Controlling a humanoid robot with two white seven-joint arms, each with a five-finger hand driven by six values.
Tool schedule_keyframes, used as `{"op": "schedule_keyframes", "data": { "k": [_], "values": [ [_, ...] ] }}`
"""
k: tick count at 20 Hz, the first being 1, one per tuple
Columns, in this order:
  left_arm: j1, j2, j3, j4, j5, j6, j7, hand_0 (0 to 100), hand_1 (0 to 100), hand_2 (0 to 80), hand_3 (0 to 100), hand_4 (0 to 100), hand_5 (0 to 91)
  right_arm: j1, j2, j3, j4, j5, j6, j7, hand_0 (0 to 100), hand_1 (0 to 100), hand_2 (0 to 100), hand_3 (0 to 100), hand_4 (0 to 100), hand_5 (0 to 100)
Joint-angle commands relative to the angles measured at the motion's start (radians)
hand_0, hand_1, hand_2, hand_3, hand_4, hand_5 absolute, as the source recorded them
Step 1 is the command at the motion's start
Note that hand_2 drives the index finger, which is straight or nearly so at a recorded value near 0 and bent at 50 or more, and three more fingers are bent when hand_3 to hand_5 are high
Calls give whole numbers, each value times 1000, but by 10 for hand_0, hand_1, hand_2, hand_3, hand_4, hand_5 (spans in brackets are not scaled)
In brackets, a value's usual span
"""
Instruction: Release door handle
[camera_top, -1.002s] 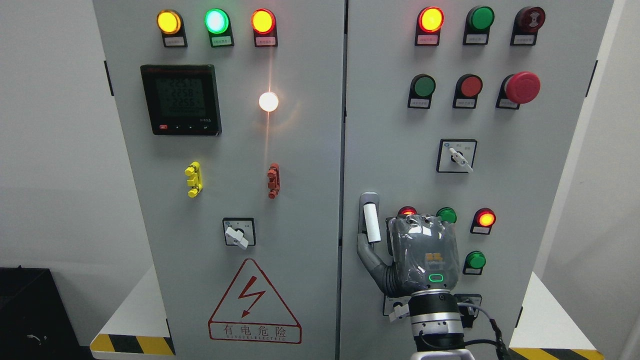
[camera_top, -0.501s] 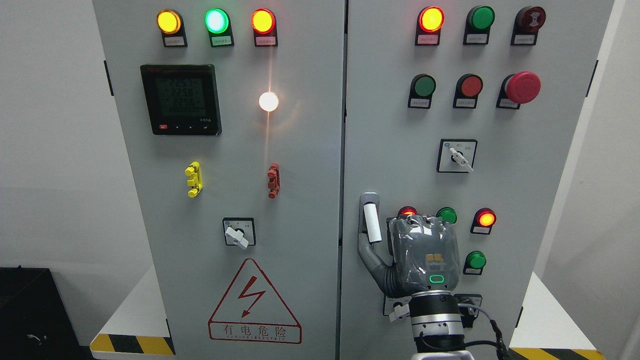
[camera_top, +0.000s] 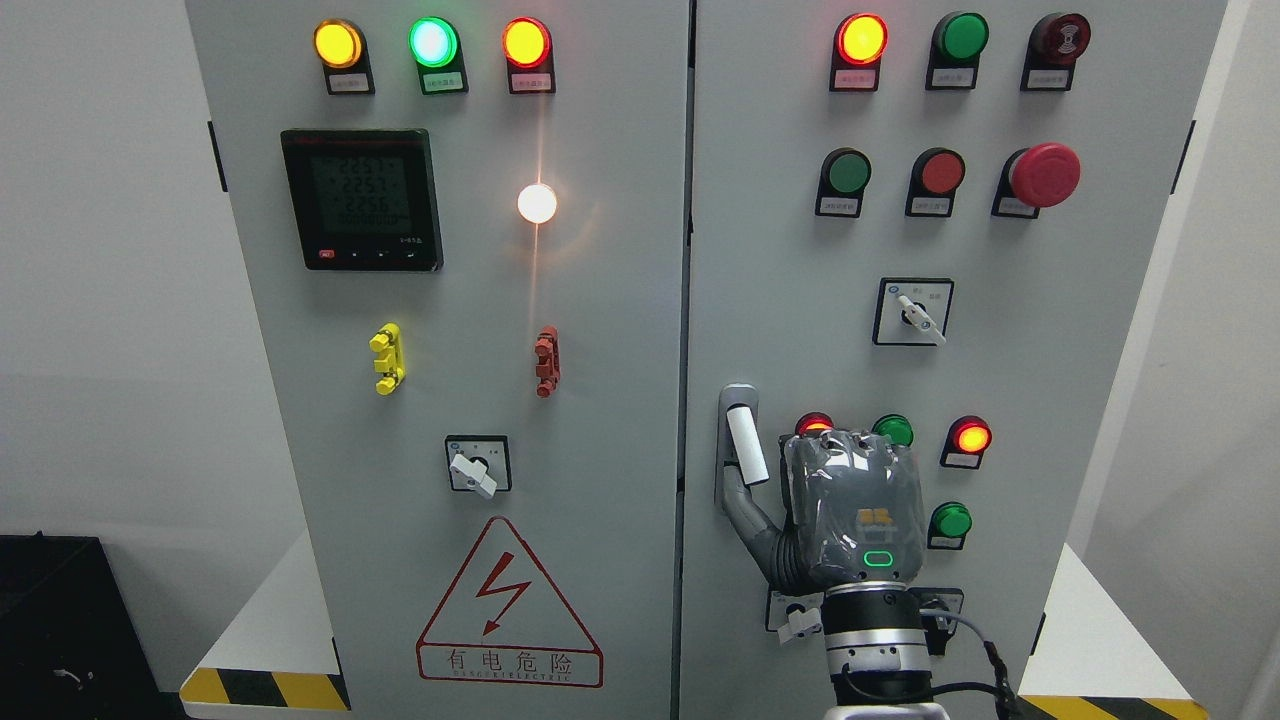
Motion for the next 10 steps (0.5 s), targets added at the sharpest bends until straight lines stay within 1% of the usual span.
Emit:
{"op": "schedule_keyframes", "data": {
  "k": [1, 3, 10],
  "values": [
    [17, 0, 0, 0, 0, -1, 0, 120, 556, 0, 0, 0, 0, 2, 1, 0, -8, 1, 2, -3, 501, 374, 953, 1000, 1000, 1000],
    [17, 0, 0, 0, -1, -1, 0, 120, 556, 0, 0, 0, 0, 2, 1, 0, -10, 1, 2, -11, 509, 374, 953, 1000, 1000, 1000],
    [17, 0, 0, 0, 0, -1, 0, 120, 556, 0, 0, 0, 0, 4, -1, 0, -17, 1, 2, -11, 527, 377, 954, 1000, 1000, 1000]
  ]
}}
